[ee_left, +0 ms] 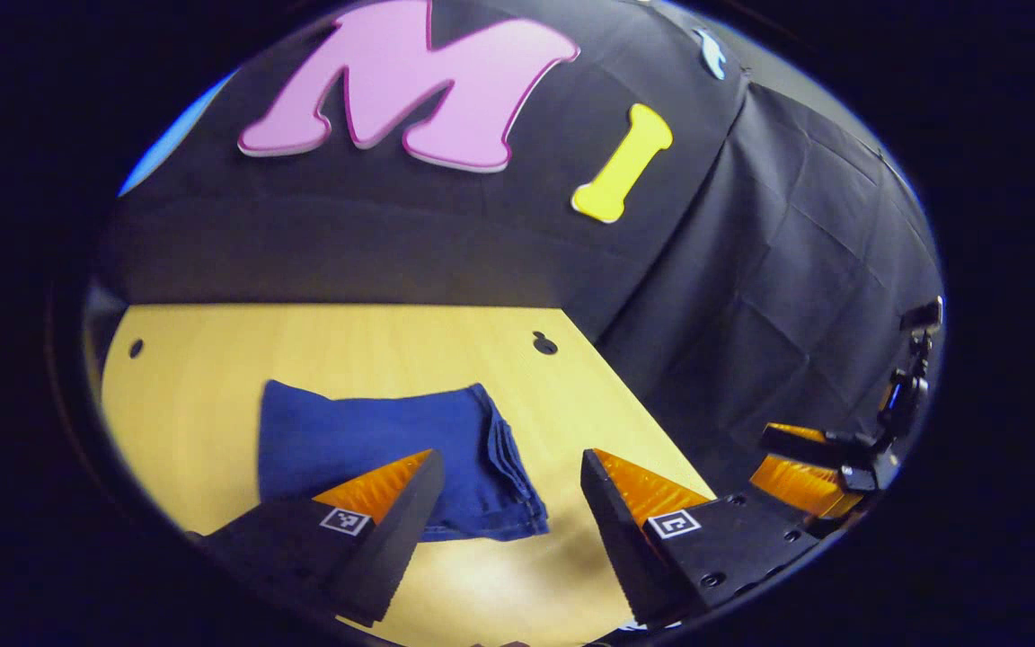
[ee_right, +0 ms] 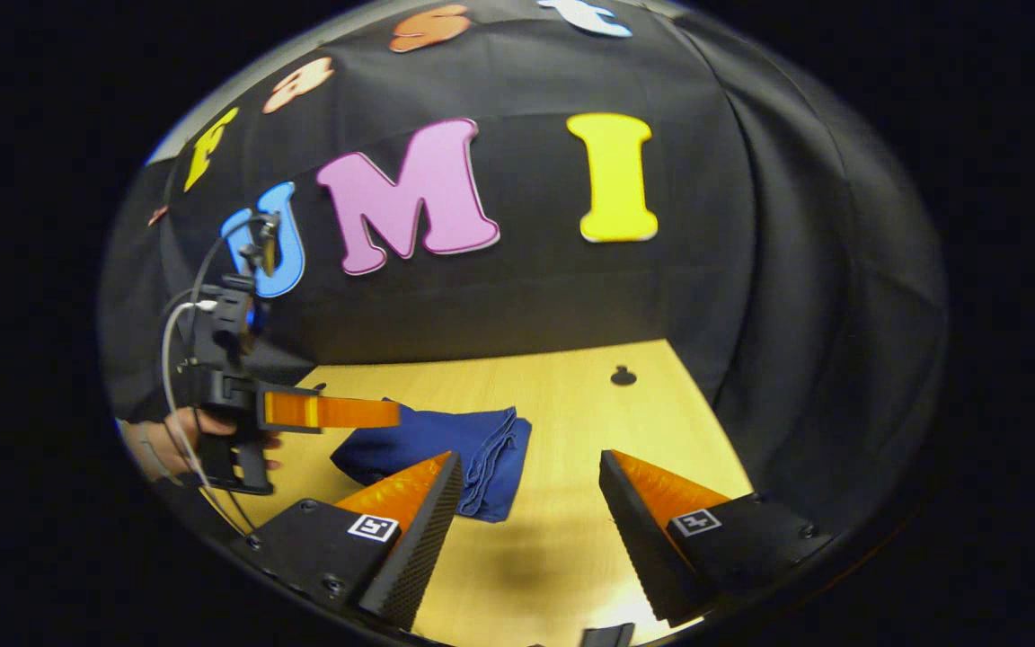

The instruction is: Grasp the waist and the cuffs of the jeans and fold them to make the two legs overlap; first hold the waist and fold one-third of the jeans toward the cuffs, then hold the cuffs and fold the remaining one-third in the same direction to finish folding.

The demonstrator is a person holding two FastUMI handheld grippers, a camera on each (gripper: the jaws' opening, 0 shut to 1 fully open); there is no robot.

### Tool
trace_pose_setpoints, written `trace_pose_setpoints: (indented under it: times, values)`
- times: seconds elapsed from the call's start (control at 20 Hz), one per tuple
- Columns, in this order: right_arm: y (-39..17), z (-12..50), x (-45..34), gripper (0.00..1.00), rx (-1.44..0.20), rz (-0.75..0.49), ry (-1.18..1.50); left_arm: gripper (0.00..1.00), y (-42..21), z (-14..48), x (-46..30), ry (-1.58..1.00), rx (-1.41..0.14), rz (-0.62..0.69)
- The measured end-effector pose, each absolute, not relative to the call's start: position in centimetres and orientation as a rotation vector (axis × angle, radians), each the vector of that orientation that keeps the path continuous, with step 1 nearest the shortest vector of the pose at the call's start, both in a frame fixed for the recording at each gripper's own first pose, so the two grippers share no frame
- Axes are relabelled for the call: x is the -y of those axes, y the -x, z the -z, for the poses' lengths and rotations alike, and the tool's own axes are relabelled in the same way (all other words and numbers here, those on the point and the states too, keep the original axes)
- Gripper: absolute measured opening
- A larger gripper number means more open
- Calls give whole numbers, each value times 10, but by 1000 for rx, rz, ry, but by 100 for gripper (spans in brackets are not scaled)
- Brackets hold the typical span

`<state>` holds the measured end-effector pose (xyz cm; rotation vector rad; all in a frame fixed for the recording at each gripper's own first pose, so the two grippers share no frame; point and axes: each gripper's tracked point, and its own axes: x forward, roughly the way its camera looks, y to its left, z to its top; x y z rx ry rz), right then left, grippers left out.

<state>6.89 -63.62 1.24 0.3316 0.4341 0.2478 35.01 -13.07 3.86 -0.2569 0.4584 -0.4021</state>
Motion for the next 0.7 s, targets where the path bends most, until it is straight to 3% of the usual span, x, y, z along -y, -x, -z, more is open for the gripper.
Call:
trace_pose_setpoints:
  times: [0.2,0.35,0.7]
  values:
    - [-26,-79,634,97,-339,-234,-313,97,-251,-79,78,231,-290,237]
    - [17,-124,622,97,-280,-238,-325,97,-172,-94,75,222,-218,195]
    - [106,-194,610,97,-176,-222,-273,96,-70,-140,70,174,-66,157]
